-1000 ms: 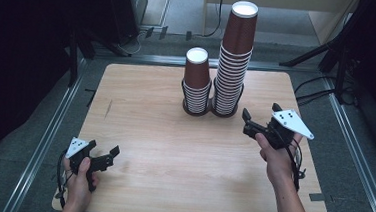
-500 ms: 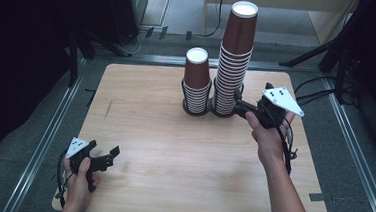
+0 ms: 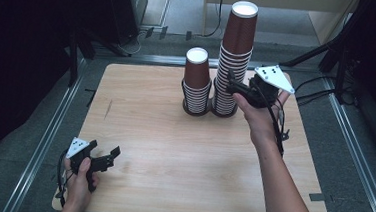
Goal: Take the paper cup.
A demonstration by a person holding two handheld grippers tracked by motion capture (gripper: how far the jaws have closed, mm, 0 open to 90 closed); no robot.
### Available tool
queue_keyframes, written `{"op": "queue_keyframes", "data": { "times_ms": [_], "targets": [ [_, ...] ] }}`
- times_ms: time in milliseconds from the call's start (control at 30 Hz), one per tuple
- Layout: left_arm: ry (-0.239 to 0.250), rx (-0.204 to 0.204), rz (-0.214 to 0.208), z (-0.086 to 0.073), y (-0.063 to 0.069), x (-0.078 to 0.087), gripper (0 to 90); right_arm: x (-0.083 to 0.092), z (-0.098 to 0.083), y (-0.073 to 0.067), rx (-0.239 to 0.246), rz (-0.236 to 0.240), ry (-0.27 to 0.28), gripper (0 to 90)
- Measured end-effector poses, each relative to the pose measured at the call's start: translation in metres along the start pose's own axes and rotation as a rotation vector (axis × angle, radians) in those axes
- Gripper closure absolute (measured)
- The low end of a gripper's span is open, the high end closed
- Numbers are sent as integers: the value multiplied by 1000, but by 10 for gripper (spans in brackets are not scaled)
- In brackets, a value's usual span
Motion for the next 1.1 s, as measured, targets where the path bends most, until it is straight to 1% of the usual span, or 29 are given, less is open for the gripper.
{"op": "queue_keyframes", "data": {
  "times_ms": [167, 200, 267, 367, 400, 433, 533, 567, 700, 733, 767, 833, 933, 967, 1000, 1033, 1067, 1100],
  "targets": [
    [0, 0, -1, 0, 0, 0, 0, -8, 6, -3, -1, -11, -4, 42],
    [0, 1, -1, 0, 0, 0, 0, -12, 7, -3, -7, -20, -9, 41],
    [0, 0, 0, 0, 0, 0, 0, -14, 8, -3, -7, -21, -10, 41],
    [-3, -1, 0, 0, 0, 0, 0, -22, 14, -4, -7, -36, -8, 40],
    [-3, -2, 0, 0, 0, 0, 0, -22, 14, -4, -7, -36, -8, 40],
    [-4, 0, -1, 0, 0, 0, 0, -24, 18, -5, -6, -36, 2, 40],
    [-6, -1, -1, 0, 0, -1, 0, -27, 22, -7, -10, -38, 9, 41],
    [-7, -2, -1, -1, 0, -1, 0, -29, 27, -9, -14, -35, 14, 40],
    [-8, -1, 0, -1, 0, -1, 0, -35, 33, -12, -9, -48, 16, 44],
    [-8, -1, 0, -1, 0, -1, 0, -38, 35, -12, -1, -56, 16, 43],
    [-9, 0, 1, -1, 0, -1, 0, -43, 37, -11, 5, -71, 9, 44],
    [-12, -2, 1, -1, 0, -1, 0, -49, 39, -9, 8, -86, 3, 46],
    [-13, -4, 0, -1, 1, -1, 0, -57, 40, -7, 4, -96, 2, 51],
    [-13, -4, 0, -1, 1, -1, 0, -57, 40, -7, 4, -96, 2, 51],
    [-14, -4, 0, -1, 0, -1, 0, -59, 41, -7, 14, -100, 7, 51],
    [-15, -2, -2, -1, 1, -1, 0, -64, 39, -5, 20, -117, -2, 52],
    [-15, -2, -2, -1, 1, -1, 0, -64, 39, -5, 20, -117, -2, 52],
    [-17, -4, -1, -1, 0, -1, 0, -68, 38, -3, 10, -126, -10, 53]
  ]
}}
Point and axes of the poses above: each handheld gripper's, and its own axes: x roughly backward along the jaws, z roughly out of its top, y roughly to its right, the point moved 10 cm from there along -x, roughly forward along the jaws, and after that the axes turned 4 degrees about z, right-handed, at the moved point
